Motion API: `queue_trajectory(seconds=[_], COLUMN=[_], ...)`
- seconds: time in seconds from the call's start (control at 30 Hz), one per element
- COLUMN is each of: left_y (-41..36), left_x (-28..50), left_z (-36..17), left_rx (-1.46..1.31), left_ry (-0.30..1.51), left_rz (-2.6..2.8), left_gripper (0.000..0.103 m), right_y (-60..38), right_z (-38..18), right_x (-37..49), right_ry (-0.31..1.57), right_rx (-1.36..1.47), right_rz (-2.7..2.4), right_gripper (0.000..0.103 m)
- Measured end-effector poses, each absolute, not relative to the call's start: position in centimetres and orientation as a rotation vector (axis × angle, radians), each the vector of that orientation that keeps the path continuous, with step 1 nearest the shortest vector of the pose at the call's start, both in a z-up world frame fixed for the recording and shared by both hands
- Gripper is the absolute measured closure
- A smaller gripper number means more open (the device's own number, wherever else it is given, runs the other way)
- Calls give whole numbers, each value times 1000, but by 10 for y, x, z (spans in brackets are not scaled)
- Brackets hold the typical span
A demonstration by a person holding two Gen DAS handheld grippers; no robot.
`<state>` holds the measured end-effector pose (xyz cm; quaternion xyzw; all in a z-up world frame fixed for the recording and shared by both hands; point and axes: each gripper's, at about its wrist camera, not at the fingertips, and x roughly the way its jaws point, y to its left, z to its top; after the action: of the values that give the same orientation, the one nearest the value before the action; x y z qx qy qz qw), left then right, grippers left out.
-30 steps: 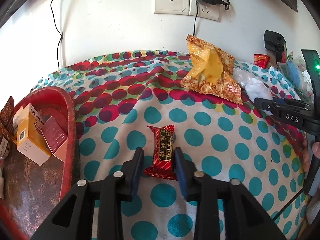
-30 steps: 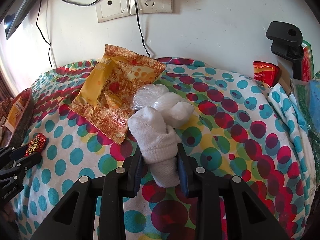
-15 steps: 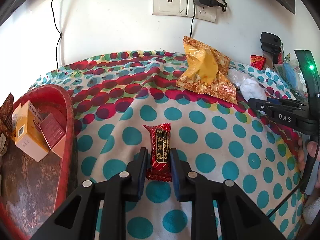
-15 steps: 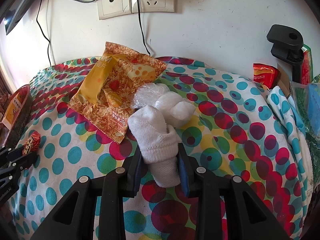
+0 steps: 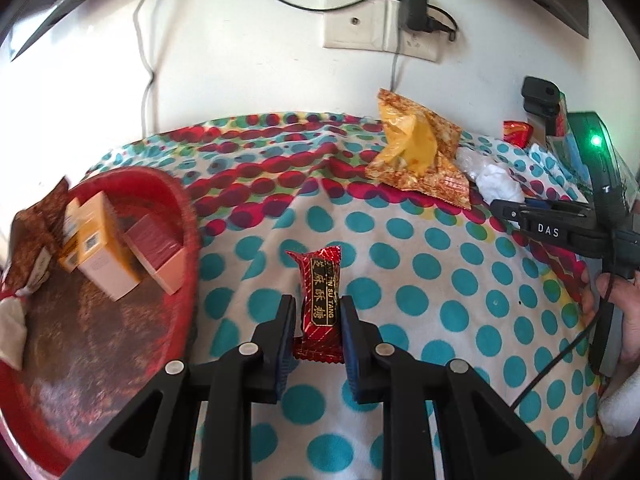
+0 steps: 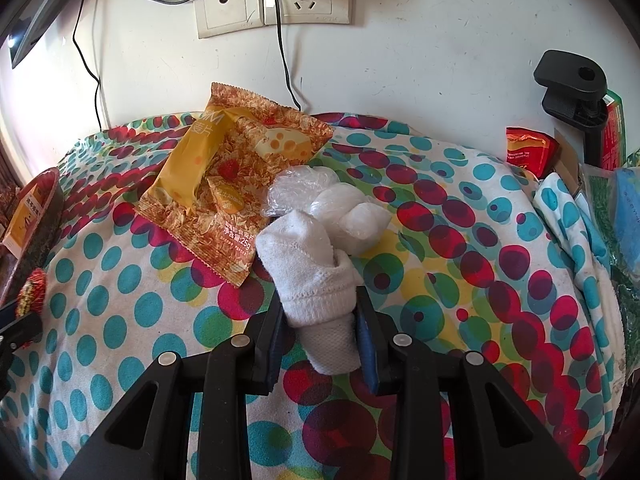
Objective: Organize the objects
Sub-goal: 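Lift and carry the red candy bar over the red tray with the left gripper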
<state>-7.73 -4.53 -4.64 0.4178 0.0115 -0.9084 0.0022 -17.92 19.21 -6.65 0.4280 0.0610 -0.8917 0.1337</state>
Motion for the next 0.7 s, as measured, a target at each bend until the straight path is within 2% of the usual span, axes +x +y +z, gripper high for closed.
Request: queue_trajectory(seconds=[0.47,0.7], left_y=[-92,-142], left_x=[-43,-30], left_z=[-20,-12], left_rx=[1214,1171], left_ry=[96,146], left_rz=[-2793,-2704], left_gripper=[81,81], right_y=[192,192], right_z=[-68,-69], right_x=[-180,-180], right_ry=[191,198], right_rx=[1244,1245], right_rz=[-2584,-2585], right_gripper=[71,71])
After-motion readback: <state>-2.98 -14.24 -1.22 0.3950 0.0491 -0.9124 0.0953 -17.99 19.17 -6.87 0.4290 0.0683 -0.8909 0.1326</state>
